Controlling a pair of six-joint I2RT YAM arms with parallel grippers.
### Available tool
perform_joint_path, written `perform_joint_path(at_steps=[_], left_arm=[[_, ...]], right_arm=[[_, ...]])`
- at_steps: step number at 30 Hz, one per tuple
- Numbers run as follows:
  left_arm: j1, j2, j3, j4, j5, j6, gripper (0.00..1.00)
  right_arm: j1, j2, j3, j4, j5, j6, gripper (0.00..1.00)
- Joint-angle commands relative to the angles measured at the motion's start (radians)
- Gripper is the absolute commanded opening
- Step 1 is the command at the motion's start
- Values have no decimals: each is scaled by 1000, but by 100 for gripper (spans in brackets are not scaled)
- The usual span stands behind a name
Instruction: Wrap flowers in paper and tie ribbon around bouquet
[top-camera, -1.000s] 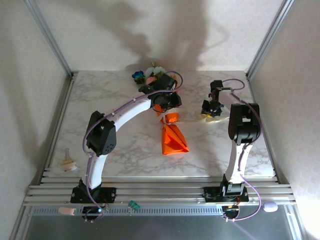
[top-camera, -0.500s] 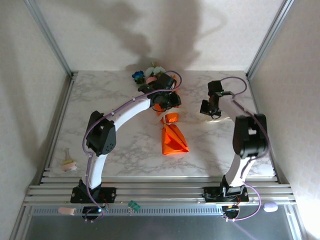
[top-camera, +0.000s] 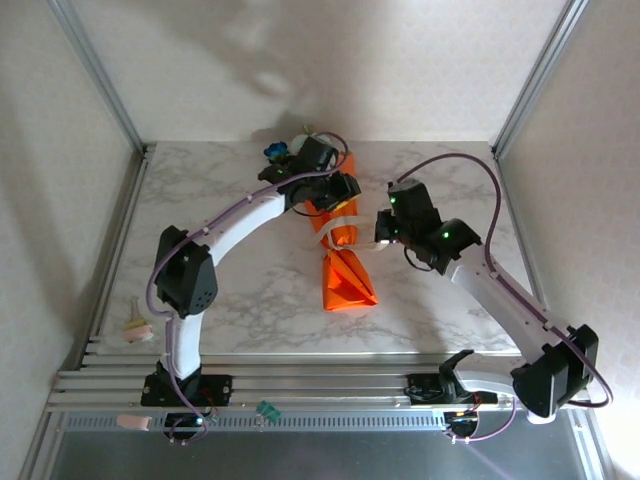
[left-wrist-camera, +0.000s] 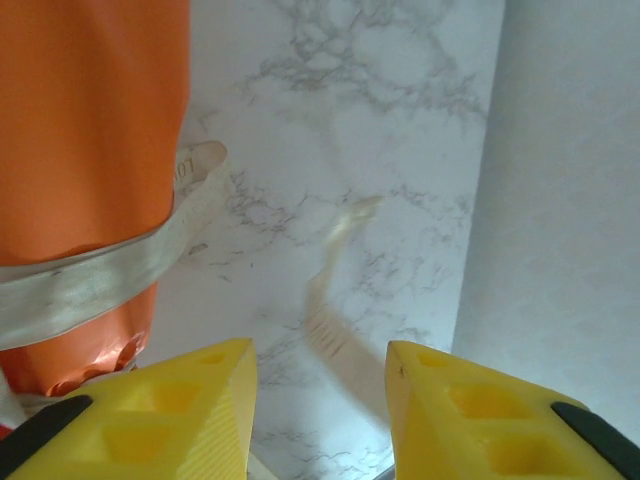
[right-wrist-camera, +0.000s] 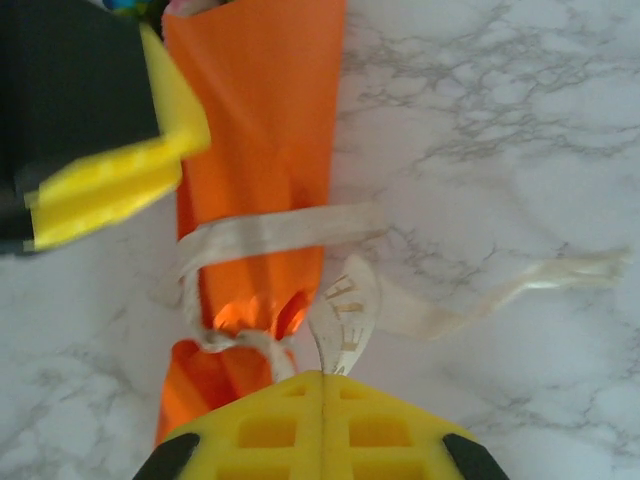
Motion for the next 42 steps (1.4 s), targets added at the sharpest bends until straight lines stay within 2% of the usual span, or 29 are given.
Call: perform_joint_path(at_steps=[1,5,8,11,14,17,20,23,24,27,31,37,42], left_arm=[[34,-62,-45,58,31,6,37],[53,-40,-56,27,125,65,36],[58,-31,-53,-58,132,117,36],[55,-60,-93,-68,96,148,36],[61,-68,-116,-89,41,136,34],[65,-86,-160,-56,3,30,33],[65,-139,-268,84,18,-208,34],[64,-223,-422,334,59,-483,36],[65,-243,-430,339,49,-532,38],[66,-241,-360,224,40,-545,43],[63,-201,-343,256,182,-552,44],[65,-92,-142,71,180,-399,45],[65,-83,-170,121,206,-418,44]], right_arm=[[80,-6,2,-92,84,94,0],[203,13,-21,-79,135,115,0],[218,0,-45,-40,159,116,0],[208,-13,-68,52,186,33,0],[145,17,-45,121,114,-48,0],[54,78,-13,163,-53,-108,0],[-11,132,22,190,-214,-144,0],[-68,164,39,223,-341,-159,0],[-90,175,38,233,-383,-166,0],[-143,201,17,287,-504,-193,0],[-186,219,-40,440,-668,-227,0],[-188,250,-54,510,-703,-268,0],[-188,257,-63,534,-702,-262,0]])
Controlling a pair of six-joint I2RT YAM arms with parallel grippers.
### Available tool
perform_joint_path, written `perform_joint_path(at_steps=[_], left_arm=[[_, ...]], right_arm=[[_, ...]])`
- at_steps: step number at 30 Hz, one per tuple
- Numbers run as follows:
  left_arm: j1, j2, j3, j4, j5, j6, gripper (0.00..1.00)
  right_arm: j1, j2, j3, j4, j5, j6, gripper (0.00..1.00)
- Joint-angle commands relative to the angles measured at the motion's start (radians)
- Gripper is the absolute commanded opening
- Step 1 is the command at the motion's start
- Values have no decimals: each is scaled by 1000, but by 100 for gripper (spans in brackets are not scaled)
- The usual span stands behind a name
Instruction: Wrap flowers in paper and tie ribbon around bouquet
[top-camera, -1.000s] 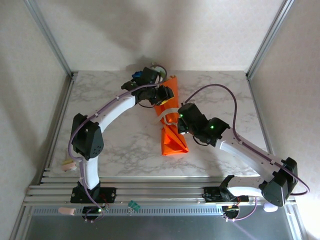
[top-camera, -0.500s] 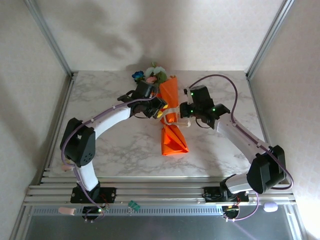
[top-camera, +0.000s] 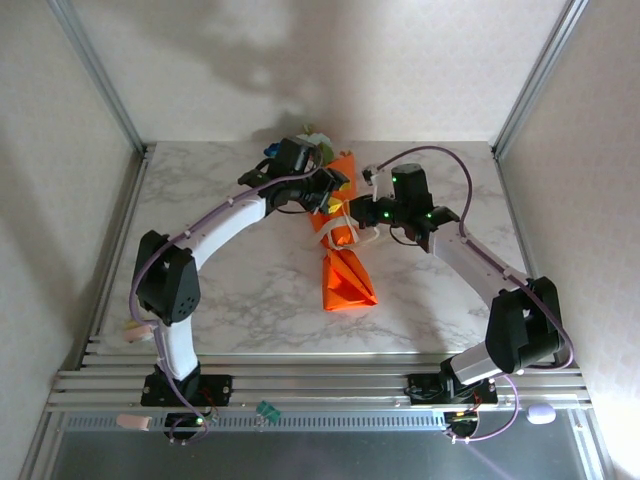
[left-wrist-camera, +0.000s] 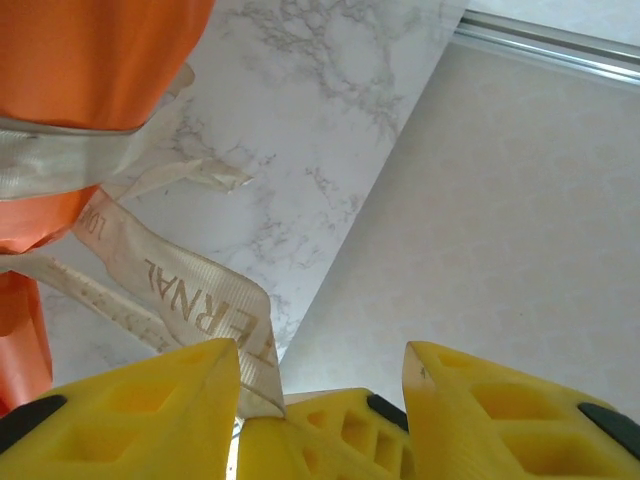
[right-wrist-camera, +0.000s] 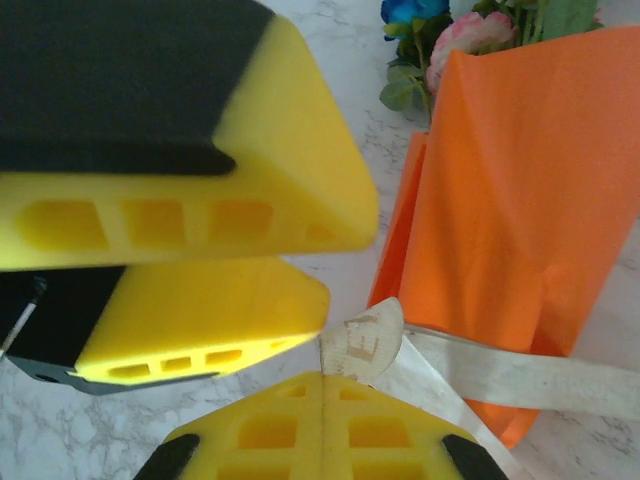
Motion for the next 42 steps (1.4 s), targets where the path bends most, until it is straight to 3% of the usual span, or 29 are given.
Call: perform_joint_path(at_steps=[1,5,19,27,29,32,42], left_arm=[[6,20,9,-56,35,29,44],[13,22,26,-150,0,55,43],[2,82,52,-73,39,16,42],[0,81,51,-49,45,5,29],[1,75,52,-64,38,7,35],[2,66,58,-80,35,3,51],[5,51,34,-65,97,-46,52]], right_arm=[[0,4,-17,56,-20,-20,0],[0,-2,-28,71,-5,-14,0],[3,-9,-62,126,-31,14,0],[3,7,-58,119,-30,11,0],[2,6,-60,119,-26,8,0],[4,3,-67,115,-28,5,0],[10,-20,-118,174,3,-9,0]])
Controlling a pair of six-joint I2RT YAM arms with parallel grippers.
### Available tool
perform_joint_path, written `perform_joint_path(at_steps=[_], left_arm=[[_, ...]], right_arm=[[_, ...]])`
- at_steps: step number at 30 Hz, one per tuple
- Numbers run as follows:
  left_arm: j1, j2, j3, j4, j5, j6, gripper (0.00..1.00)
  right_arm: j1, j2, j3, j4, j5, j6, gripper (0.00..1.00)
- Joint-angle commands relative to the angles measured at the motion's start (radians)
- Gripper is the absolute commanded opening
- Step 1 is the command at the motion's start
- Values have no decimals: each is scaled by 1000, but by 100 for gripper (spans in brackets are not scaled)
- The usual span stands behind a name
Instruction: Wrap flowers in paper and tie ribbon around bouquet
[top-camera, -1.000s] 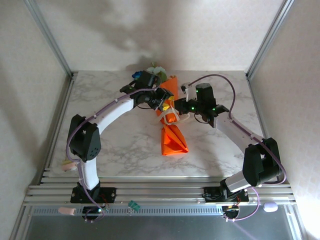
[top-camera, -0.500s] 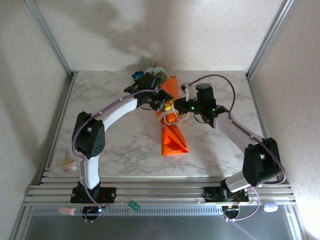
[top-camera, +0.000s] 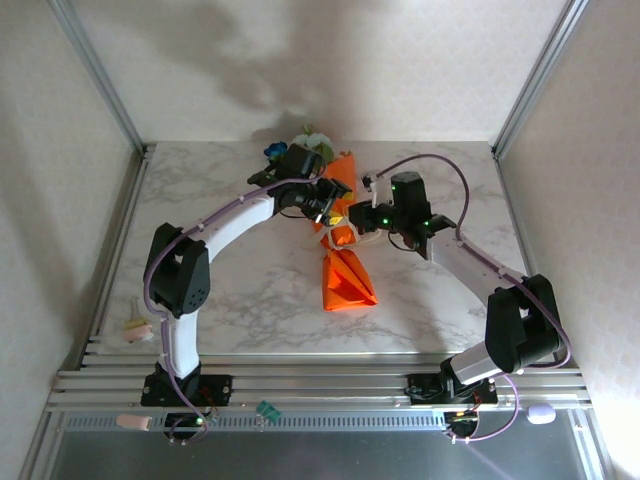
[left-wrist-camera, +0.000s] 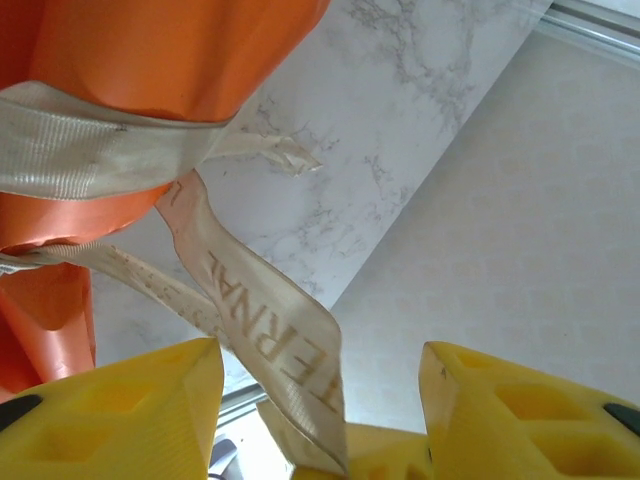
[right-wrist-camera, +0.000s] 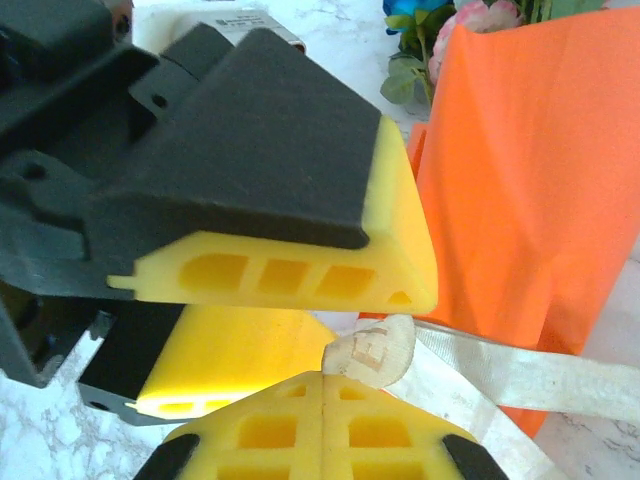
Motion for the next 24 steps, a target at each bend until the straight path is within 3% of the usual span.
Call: perform_joint_path(at_steps=[1,11,14,17,21,22,24], left_arm=[[0,-28,11,-6,37,-12,50],[0,-7,14,-30,27,16,36],[0,-4,16,-22,20,15,25],[1,-6,29,-42,4,35,2],[5,-20,47,-91,-24,87,0],[6,-23,54,-104,-31,102,0],[9,-26,78,-150,-52,143,0]], right_arm=[[8,-22,-26,67,6,-7,0],[18,-30,-35,124,9,25,0],[18,-32,-36,119,11,22,0],[18,-35,-43,118,11,23,0],[19,-48,-56,105,16,23,0],[18,-54,-55,90,21,23,6],[15,-73,-51,40,32,21,34]])
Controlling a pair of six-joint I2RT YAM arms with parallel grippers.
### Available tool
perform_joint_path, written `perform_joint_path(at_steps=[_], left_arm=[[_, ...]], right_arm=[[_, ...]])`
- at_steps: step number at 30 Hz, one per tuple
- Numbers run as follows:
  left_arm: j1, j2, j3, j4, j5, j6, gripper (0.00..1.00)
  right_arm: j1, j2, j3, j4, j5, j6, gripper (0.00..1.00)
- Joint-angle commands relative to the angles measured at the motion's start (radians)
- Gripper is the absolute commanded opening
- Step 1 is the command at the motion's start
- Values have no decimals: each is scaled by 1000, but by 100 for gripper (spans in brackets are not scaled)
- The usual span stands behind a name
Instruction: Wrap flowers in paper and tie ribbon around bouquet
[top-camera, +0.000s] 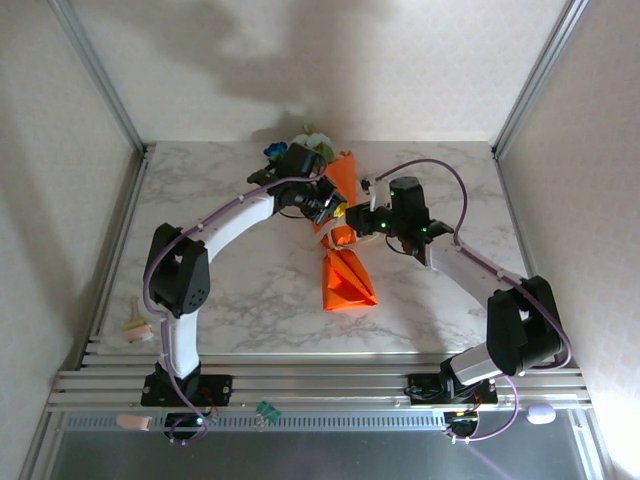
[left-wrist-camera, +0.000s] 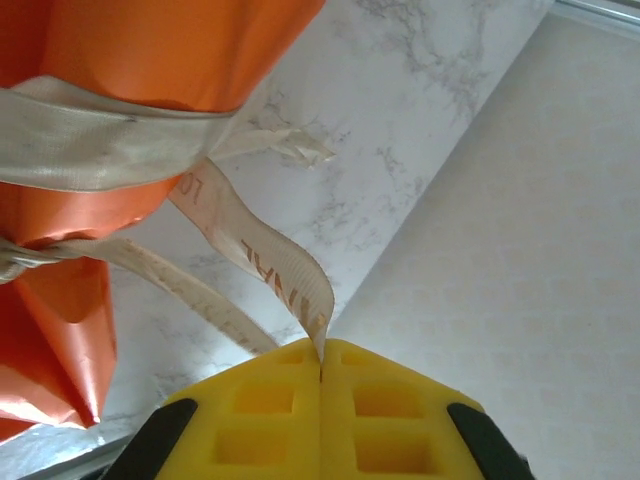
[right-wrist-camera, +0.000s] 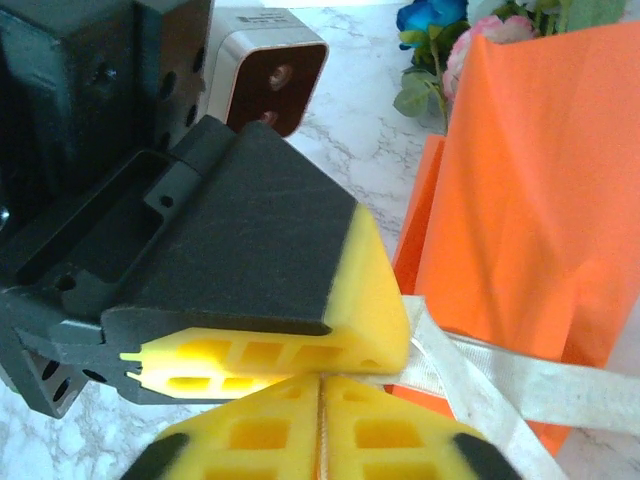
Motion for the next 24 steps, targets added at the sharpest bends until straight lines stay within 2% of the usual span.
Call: perform_joint_path(at_steps=[1,2,5,13,17,21,24], left_arm=[[10,-27,65,-106,-53,92,0],[11,-25,80,-119,-54,110,0],[12,-34,105,-126,-52,137,0],[20,-49,139,-207,-34,223,0],[42,-62,125,-175,14,271,0],[72,-66,121,-109,81,320,0],[81,-72,130,-71,126,395,0]], right_arm=[[-3,-62,-5,-53,37,-1,44],[-8,-78,-11,-78,52,2,51],[-37,-113,-56,-84,25,-2,56],[-83,-154,-160,14,-20,-15,58],[-111,-167,-206,112,-99,-5,59],[-142,-170,-237,217,-204,16,65],[-142,-173,-233,248,-215,11,69]])
